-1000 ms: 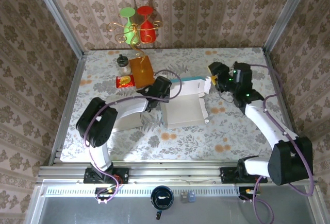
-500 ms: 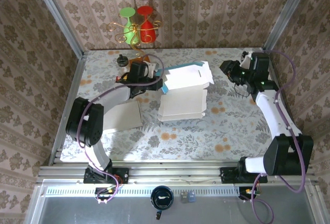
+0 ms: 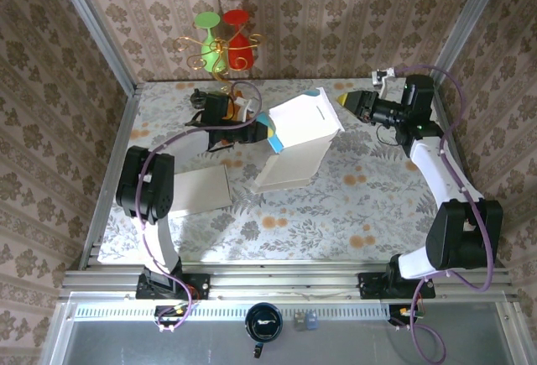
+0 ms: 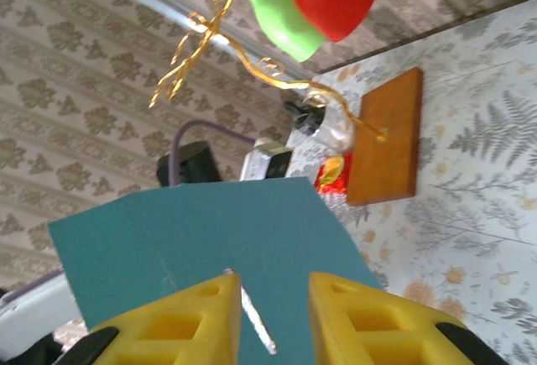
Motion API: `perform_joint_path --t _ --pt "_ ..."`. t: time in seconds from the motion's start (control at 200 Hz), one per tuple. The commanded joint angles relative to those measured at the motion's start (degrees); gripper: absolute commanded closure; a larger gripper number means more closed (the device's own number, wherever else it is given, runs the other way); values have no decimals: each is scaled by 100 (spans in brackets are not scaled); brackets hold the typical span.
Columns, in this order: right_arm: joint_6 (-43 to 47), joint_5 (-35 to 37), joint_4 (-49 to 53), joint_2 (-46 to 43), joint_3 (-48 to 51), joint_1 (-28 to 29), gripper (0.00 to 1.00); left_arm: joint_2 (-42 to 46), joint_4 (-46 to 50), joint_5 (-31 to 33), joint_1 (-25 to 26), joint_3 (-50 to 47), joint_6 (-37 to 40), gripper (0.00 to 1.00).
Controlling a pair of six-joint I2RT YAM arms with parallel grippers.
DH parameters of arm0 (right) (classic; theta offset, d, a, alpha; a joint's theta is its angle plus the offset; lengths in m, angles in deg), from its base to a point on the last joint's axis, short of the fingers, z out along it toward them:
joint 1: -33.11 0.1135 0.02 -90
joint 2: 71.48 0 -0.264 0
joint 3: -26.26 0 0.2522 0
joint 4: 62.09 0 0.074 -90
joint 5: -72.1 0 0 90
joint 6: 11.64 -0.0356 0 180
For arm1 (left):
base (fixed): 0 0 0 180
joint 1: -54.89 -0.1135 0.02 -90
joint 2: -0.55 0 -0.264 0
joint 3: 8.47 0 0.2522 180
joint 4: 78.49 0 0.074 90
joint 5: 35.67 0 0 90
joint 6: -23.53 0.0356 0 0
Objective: Fold the paper box
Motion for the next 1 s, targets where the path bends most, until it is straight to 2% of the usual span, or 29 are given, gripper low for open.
perform_joint_path --t 0.0,0.345,0.655,0.995 --pt "-42 -474 -297 84 -201 157 71 -118 194 -362 -35 290 -4 100" --pt "-69 -469 -322 -115 -155 235 71 -208 307 -379 -34 337 -49 100" --pt "-147 -20 -309 -760 201 199 70 -213 -93 -543 -55 200 -447 100" --pt "69 -131 -70 -696 253 305 70 -191 -206 -597 -51 137 -530 100"
